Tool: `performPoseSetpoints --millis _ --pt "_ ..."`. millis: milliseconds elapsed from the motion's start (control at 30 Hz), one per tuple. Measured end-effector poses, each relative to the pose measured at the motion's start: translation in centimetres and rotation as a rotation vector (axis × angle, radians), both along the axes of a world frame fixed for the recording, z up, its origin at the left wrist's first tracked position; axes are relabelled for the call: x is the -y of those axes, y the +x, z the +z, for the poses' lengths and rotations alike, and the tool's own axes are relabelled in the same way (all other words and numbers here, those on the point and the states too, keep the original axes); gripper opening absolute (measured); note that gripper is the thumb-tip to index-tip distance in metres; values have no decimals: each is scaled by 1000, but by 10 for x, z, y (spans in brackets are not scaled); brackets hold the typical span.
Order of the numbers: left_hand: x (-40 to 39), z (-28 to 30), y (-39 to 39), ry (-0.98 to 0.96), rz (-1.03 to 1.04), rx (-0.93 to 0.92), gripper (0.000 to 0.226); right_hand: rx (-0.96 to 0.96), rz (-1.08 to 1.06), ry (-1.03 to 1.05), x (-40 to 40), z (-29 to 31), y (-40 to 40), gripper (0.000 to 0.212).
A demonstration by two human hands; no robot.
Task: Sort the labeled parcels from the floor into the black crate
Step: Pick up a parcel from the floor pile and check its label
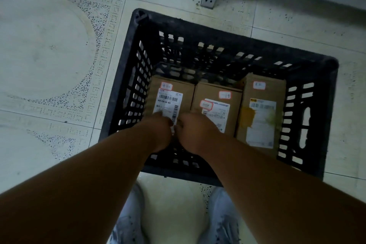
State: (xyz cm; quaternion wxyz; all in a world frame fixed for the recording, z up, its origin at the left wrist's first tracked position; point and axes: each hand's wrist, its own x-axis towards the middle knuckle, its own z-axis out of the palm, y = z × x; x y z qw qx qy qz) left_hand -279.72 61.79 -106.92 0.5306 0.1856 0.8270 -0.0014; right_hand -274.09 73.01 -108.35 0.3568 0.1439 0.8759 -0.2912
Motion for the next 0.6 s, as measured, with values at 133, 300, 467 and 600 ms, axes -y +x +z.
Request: performPoseSetpoints --millis 133,300,467,600 --pt "-12 64 -6 221 254 -130 42 -175 -96 5 -3 60 -13 27" --pt "-16 204 -12 420 364 -391 42 -370 -224 -14 -11 199 -28 27" --pt "-26 391 -15 651 422 -594 29 -612 -395 0 -19 391 -27 23" --pt "-30 511 0 841 494 -681 25 -785 -478 76 -22 526 -6 29"
